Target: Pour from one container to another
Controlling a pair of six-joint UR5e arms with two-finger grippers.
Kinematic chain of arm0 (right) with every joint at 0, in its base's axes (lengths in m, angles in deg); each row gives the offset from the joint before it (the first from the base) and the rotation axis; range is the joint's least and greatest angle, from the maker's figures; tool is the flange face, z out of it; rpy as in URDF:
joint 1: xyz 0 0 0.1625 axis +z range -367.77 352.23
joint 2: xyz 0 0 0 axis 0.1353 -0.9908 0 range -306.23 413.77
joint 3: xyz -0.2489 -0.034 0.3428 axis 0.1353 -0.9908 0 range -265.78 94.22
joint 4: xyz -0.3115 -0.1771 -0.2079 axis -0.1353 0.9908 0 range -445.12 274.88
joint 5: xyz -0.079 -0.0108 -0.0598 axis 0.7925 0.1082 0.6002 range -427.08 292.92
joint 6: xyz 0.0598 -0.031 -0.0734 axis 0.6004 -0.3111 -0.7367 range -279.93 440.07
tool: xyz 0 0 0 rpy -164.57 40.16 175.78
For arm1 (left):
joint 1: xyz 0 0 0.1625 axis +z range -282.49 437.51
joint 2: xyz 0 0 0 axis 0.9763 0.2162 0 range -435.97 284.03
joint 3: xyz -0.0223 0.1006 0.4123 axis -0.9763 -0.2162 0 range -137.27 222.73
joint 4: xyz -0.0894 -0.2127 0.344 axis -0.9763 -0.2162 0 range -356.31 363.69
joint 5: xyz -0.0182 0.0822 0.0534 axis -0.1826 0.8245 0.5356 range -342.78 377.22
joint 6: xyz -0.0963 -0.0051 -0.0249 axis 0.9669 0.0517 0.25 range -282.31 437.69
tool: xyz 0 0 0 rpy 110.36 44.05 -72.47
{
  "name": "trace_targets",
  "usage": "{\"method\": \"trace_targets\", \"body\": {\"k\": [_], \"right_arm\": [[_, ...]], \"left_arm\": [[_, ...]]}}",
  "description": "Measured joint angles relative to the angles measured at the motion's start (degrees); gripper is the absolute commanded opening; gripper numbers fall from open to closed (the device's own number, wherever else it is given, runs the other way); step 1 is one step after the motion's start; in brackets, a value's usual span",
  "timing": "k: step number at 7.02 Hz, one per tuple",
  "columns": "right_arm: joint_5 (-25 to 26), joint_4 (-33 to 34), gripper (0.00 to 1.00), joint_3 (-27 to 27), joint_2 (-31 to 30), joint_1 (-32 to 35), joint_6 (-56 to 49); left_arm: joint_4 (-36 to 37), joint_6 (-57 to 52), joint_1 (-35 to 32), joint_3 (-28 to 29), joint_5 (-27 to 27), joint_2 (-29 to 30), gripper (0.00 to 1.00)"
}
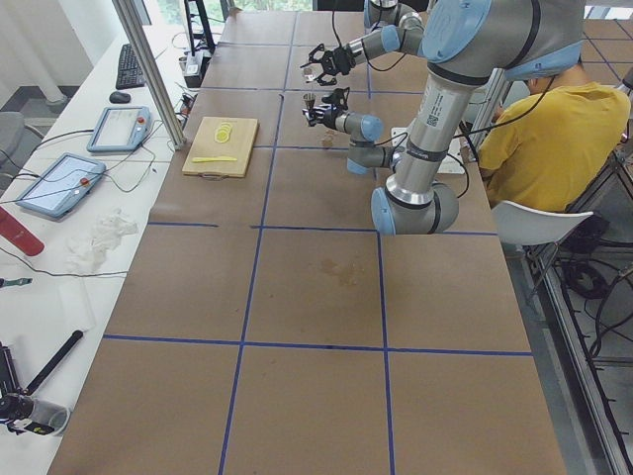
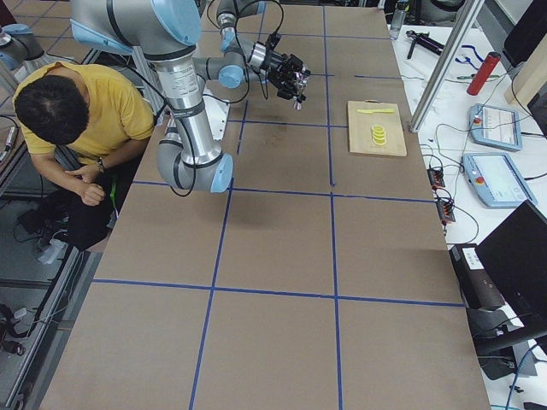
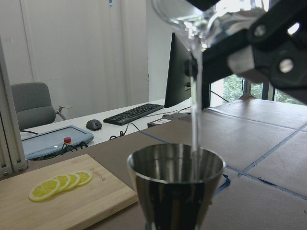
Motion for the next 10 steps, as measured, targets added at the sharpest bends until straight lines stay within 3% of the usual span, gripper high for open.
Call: {"method": "trace_targets", "body": {"k": [7, 10], "right_arm": [[0.39, -0.08, 0.00, -0.04, -0.05, 0.00, -0.64], [0.42, -0.71, 0.00, -0.10, -0.16, 0.02, 8.94]], "left_arm": [[0.00, 0.02, 0.25, -0.31, 0.15, -0.07, 0.00], [0.00, 0.16, 0.33, -0.35, 0.21, -0.06, 0.00]]}}
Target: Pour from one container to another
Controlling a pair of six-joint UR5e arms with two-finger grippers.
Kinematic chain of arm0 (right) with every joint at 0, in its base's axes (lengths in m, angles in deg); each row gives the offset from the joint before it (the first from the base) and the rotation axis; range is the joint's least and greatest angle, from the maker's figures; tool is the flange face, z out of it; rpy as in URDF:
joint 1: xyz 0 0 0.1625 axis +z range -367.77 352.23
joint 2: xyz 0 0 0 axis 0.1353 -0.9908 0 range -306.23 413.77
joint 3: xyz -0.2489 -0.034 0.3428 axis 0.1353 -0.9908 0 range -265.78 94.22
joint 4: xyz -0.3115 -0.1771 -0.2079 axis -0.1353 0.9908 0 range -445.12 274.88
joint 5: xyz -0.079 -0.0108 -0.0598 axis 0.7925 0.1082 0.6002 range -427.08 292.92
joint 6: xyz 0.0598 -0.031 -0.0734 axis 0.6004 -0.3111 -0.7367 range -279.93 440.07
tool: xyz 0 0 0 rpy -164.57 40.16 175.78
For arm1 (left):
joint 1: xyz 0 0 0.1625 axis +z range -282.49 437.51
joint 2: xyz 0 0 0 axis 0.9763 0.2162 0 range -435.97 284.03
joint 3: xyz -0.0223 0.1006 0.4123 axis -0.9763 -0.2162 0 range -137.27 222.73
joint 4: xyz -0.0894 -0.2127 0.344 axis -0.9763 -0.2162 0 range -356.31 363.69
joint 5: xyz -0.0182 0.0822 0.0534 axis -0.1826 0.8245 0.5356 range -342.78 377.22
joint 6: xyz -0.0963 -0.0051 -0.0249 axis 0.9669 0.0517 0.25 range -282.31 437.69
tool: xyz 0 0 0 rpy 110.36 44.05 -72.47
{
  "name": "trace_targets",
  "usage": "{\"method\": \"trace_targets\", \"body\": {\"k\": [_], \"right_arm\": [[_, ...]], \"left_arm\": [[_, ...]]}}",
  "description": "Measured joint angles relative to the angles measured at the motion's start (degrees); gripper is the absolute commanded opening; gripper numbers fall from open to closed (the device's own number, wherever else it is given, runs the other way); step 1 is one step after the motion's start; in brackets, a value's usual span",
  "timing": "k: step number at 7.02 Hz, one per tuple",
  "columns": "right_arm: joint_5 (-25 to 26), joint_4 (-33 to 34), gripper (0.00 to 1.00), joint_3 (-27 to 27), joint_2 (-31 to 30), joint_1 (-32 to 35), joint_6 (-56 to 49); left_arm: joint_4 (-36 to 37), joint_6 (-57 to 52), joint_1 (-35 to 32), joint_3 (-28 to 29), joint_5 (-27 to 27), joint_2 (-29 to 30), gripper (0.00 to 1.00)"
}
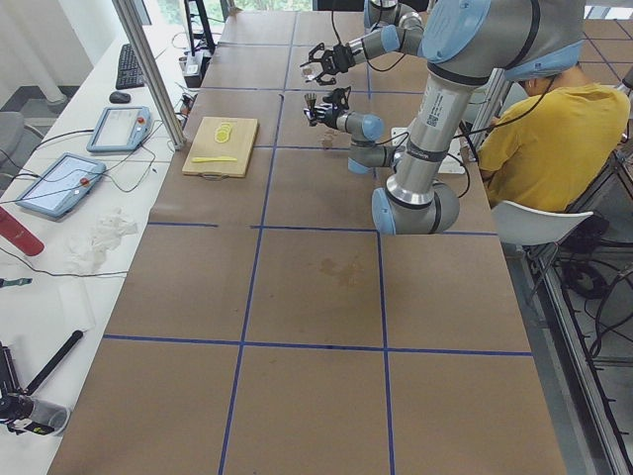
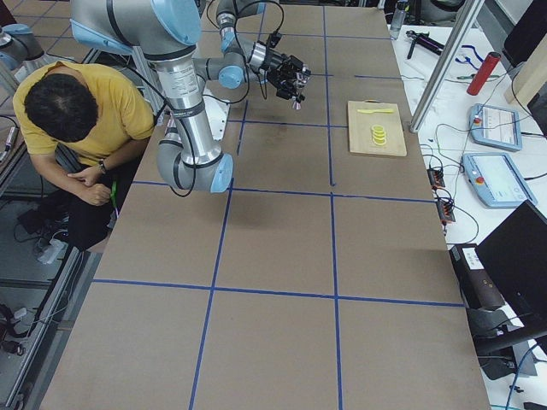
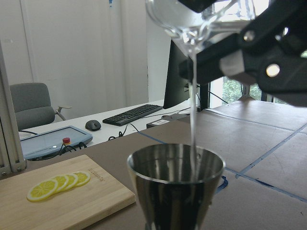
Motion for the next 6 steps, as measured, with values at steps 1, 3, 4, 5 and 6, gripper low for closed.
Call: {"method": "trace_targets", "body": {"k": [1, 3, 4, 5, 6], "right_arm": [[-0.05, -0.22, 0.00, 0.00, -0.17, 0.01, 4.19], [-0.11, -4.36, 0.00, 0.04, -1.17, 0.16, 17.12], [-0.12, -8.82, 0.00, 0.09, -2.45, 0.30, 24.13], [-0.13, -12.75, 0.00, 0.22, -4.09, 0.47, 31.13], [-0.20, -14.65, 0.00, 0.90, -6.03, 0.62, 36.95]], "left_arm": [[0.00, 0.01, 0.00, 0.00, -0.03, 0.01, 0.00], [0.00, 0.01, 0.00, -0.21, -0.05, -0.01, 0.00], [-0.02, 0.01, 0.01, -0.52, -0.04, -0.15, 0.00], [-0.06, 0.01, 0.00, -0.99, 0.00, -0.35, 0.00], [-0.04, 0.03, -0.04, -1.66, 0.06, -0.58, 0.00]]}}
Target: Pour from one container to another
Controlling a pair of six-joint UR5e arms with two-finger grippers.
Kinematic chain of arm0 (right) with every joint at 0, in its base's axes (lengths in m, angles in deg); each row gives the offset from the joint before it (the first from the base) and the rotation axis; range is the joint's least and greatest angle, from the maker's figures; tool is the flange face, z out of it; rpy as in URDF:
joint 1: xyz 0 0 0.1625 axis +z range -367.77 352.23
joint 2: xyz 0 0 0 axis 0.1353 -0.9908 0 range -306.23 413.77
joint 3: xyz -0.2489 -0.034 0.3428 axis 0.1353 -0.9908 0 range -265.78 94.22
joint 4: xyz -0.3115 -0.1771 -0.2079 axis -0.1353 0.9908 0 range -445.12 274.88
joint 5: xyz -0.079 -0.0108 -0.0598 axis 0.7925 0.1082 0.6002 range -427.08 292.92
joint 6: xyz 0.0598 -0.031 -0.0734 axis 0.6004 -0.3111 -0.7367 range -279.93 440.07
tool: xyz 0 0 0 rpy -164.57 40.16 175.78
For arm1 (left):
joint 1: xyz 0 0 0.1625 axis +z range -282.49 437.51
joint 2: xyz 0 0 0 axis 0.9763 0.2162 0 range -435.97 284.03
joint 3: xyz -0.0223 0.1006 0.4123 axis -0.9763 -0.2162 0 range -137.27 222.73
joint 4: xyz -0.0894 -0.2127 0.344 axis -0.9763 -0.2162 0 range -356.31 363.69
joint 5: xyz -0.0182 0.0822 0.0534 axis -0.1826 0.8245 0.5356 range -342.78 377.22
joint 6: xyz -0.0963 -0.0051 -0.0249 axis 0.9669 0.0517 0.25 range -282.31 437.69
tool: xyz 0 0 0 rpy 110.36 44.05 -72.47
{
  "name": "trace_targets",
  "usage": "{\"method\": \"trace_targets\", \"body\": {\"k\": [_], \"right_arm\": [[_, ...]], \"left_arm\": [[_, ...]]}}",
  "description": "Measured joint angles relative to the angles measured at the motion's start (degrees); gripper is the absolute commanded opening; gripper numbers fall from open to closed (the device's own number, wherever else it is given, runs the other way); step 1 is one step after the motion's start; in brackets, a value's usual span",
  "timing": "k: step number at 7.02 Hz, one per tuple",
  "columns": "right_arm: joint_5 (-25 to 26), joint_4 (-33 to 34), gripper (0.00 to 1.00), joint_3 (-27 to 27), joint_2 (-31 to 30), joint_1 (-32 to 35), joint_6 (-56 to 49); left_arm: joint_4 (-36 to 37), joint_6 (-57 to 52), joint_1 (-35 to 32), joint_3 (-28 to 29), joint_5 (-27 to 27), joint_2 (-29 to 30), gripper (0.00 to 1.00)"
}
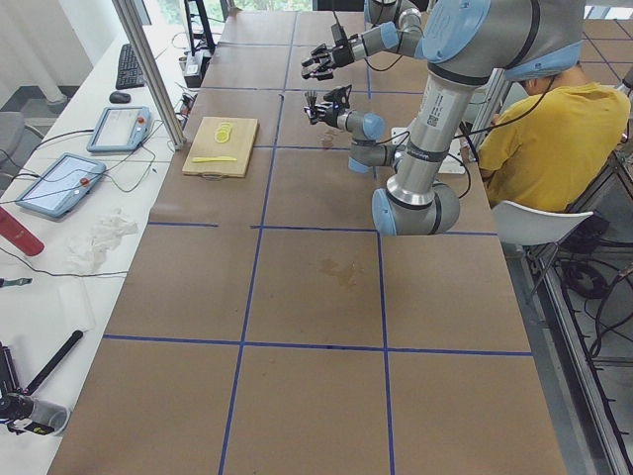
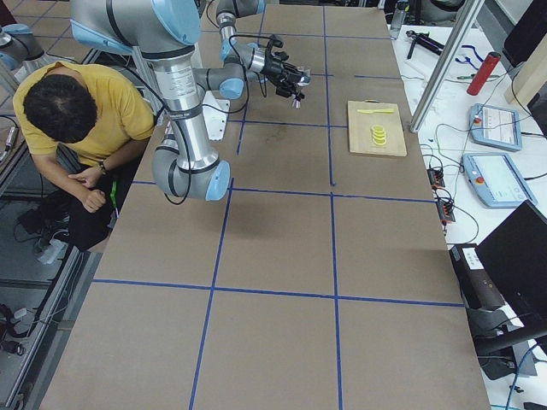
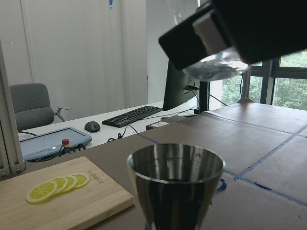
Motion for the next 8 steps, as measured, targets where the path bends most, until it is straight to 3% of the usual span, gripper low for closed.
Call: {"method": "trace_targets", "body": {"k": [3, 5, 6, 8], "right_arm": [[-0.57, -3.04, 0.00, 2.88, -7.69, 0.61, 12.75], [-1.59, -12.73, 0.00, 3.11, -16.80, 0.63, 15.23], [-2.71, -17.83, 0.00, 2.83, -20.90, 0.82, 15.25], [-3.67, -21.95, 0.00, 1.92, -23.58, 1.12, 15.12]], "left_arm": [[-0.56, 0.04, -0.43, -3.27, 1.40, -4.06, 0.00], [-0.72, 0.19, -1.21, -5.60, 2.92, -6.77, 0.00], [-0.85, 0.49, -1.38, -8.18, 4.40, -10.00, 0.00], [-3.69, 3.45, -1.44, -12.53, 8.04, -19.73, 0.00]]}}
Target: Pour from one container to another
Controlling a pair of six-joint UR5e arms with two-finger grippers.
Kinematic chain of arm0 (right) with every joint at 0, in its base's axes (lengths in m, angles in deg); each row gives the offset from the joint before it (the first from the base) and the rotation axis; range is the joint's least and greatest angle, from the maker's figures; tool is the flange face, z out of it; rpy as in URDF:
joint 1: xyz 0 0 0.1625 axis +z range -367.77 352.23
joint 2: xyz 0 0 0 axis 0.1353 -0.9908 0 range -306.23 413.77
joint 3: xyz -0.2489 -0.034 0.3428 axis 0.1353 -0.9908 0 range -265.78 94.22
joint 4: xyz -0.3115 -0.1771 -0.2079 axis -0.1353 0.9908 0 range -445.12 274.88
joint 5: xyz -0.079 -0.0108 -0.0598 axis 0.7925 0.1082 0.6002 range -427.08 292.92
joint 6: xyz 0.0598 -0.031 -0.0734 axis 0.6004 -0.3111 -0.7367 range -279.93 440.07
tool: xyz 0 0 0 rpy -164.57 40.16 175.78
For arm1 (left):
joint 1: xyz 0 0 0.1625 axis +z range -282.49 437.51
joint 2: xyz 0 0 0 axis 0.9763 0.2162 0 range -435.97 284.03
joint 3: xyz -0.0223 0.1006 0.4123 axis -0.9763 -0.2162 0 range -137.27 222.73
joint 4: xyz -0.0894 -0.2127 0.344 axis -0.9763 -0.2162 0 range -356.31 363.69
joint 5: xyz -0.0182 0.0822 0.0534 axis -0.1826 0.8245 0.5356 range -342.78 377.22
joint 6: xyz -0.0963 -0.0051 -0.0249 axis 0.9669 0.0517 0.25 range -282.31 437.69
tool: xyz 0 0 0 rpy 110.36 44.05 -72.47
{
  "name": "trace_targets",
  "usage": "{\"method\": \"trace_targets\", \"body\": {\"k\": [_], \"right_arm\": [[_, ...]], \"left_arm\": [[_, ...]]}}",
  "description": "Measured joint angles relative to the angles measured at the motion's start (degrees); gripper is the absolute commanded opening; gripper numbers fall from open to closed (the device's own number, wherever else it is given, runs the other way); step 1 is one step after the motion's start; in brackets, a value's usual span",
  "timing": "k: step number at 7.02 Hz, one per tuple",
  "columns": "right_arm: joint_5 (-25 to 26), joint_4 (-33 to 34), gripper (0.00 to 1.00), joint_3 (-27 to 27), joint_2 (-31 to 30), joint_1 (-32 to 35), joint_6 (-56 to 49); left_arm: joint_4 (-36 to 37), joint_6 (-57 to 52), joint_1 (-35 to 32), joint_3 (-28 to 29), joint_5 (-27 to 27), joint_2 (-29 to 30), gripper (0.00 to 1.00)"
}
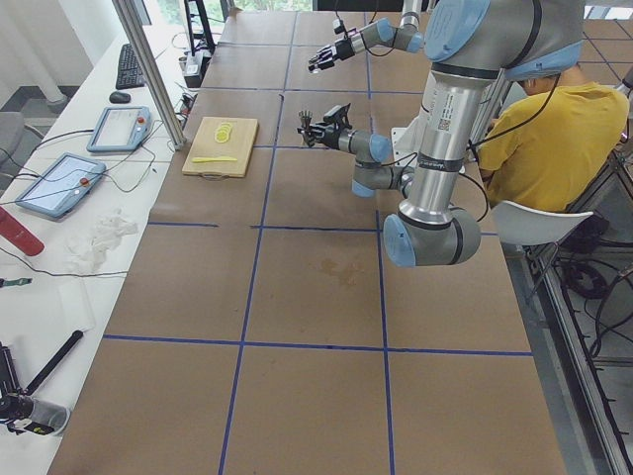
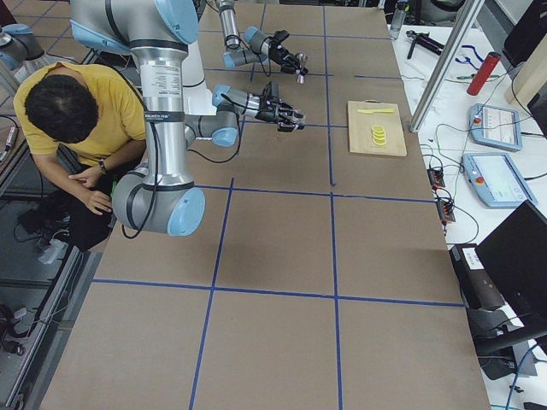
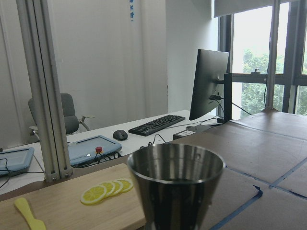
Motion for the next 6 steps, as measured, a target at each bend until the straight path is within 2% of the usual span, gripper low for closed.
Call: {"method": "trace_targets", "body": {"k": [3, 4, 6], "right_arm": [[-0.15, -0.55, 0.00, -0.73, -0.14, -0.03, 0.03], [-0.17, -0.57, 0.00, -1.29, -0.03, -0.11, 0.05], [-0.16, -0.57, 0.00, -1.81, 0.06, -0.29, 0.12]], "left_arm": [[-18.09, 2.83, 0.18, -1.06, 4.62, -22.49, 0.00], [-20.35, 3.52, 0.35, -0.37, 5.20, -27.96, 0.00], [-21.34, 12.80, 1.06, 5.12, 7.08, -31.22, 0.00]]}}
